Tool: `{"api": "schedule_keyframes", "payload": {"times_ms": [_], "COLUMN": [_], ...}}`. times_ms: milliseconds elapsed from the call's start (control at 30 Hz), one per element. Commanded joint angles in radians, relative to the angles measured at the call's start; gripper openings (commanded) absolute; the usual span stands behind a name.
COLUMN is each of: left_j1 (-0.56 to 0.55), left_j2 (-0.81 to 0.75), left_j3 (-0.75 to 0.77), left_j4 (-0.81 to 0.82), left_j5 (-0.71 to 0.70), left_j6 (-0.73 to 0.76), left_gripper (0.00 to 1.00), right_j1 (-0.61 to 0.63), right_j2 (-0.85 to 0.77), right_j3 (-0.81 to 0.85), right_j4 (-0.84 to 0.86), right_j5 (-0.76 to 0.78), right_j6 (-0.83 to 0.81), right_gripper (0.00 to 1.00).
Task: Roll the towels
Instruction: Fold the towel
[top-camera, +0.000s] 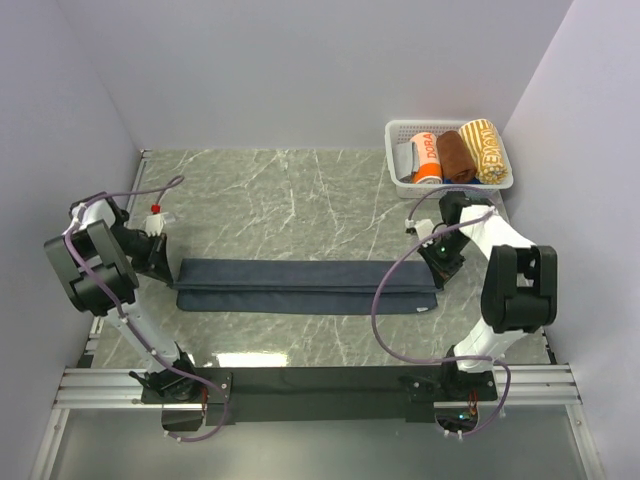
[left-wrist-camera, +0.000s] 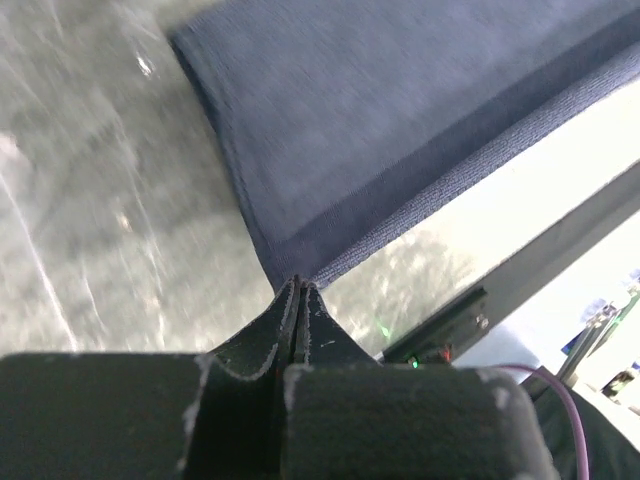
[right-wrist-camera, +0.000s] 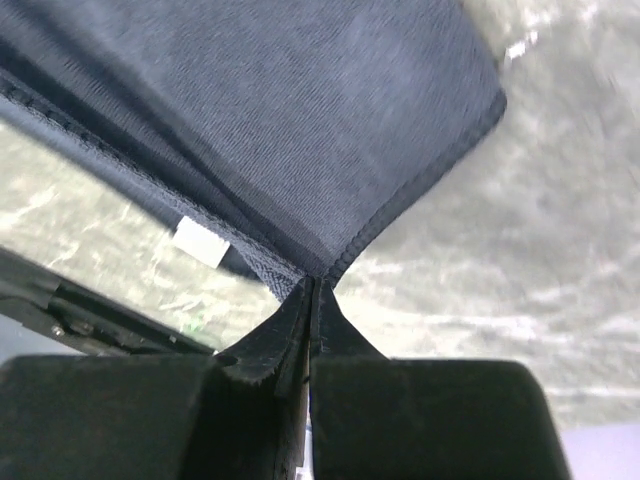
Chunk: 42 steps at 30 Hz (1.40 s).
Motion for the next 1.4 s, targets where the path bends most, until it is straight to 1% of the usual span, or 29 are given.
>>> {"api": "schedule_keyframes", "payload": {"times_ms": [0,167,333,467,633,733,767,800,867,900,967,1000,1033,1067,1133,1167,1233,1267,1300,1333,1367], "left_j1": [0.027,0.035,0.033,0.035,0.033,0.035,0.035,0.035,0.033,0.035,0.035,0.036,0.041,0.045,0.055,0.059,0.062,0.059,0.047,0.038,0.024], "left_j2": [-0.077,-0.099,-0.060,-0.042,-0.069,-0.108,-0.117,-0.128,-0.152,-0.157,-0.172,-0.180,-0.192,-0.197,-0.213,-0.220,-0.244,-0.250,-0.258,-0.263,-0.264], "left_j3": [0.038,-0.016,-0.059,-0.077,-0.120,-0.154,-0.163,-0.180,-0.200,-0.212,-0.227,-0.235,-0.234,-0.230,-0.200,-0.183,-0.145,-0.135,-0.119,-0.111,-0.103], "left_j4": [-0.096,-0.070,0.008,0.041,0.041,0.035,0.033,0.030,0.033,0.025,0.019,0.021,0.004,-0.005,-0.046,-0.062,-0.074,-0.058,-0.044,-0.033,-0.004], "left_j5": [-0.006,-0.043,-0.057,-0.054,-0.066,-0.074,-0.074,-0.075,-0.082,-0.082,-0.097,-0.100,-0.094,-0.089,-0.069,-0.036,0.009,0.051,0.069,0.082,0.104], "left_j6": [0.086,0.102,0.070,0.064,0.100,0.145,0.171,0.185,0.209,0.228,0.251,0.258,0.268,0.290,0.309,0.327,0.338,0.320,0.302,0.286,0.250], "left_gripper": [0.01,0.01,0.01,0.01,0.01,0.01,0.01,0.01,0.06,0.11,0.19,0.29,0.32,0.34,0.41,0.42,0.41,0.40,0.37,0.36,0.35], "right_j1": [-0.011,-0.010,0.001,0.005,0.010,0.010,0.010,0.012,0.013,0.013,0.013,0.013,0.013,0.013,0.013,0.013,0.013,0.013,0.013,0.040,0.047], "right_j2": [-0.079,-0.056,-0.004,0.023,-0.003,-0.039,-0.059,-0.069,-0.098,-0.106,-0.135,-0.145,-0.155,-0.172,-0.197,-0.200,-0.186,-0.174,-0.156,-0.114,-0.091], "right_j3": [0.014,-0.017,-0.043,-0.049,-0.067,-0.092,-0.099,-0.108,-0.145,-0.156,-0.179,-0.184,-0.181,-0.176,-0.146,-0.130,-0.061,-0.037,0.014,0.035,0.055], "right_j4": [-0.077,-0.050,0.019,0.035,0.010,-0.010,-0.013,-0.016,-0.004,-0.002,0.001,-0.002,-0.011,-0.019,-0.036,-0.039,-0.057,-0.061,-0.062,-0.064,-0.065], "right_j5": [0.028,0.025,0.031,0.031,0.013,0.007,0.007,0.007,0.028,0.033,0.044,0.044,0.047,0.044,0.039,0.022,-0.013,-0.033,-0.065,-0.077,-0.090], "right_j6": [-0.036,-0.021,0.002,0.008,-0.009,-0.024,-0.030,-0.036,-0.046,-0.052,-0.064,-0.070,-0.075,-0.076,-0.072,-0.066,-0.034,-0.012,0.038,0.063,0.088], "right_gripper": [0.00,0.00,0.00,0.00,0.00,0.00,0.02,0.07,0.21,0.35,0.50,0.63,0.65,0.65,0.65,0.65,0.61,0.59,0.53,0.51,0.46]}}
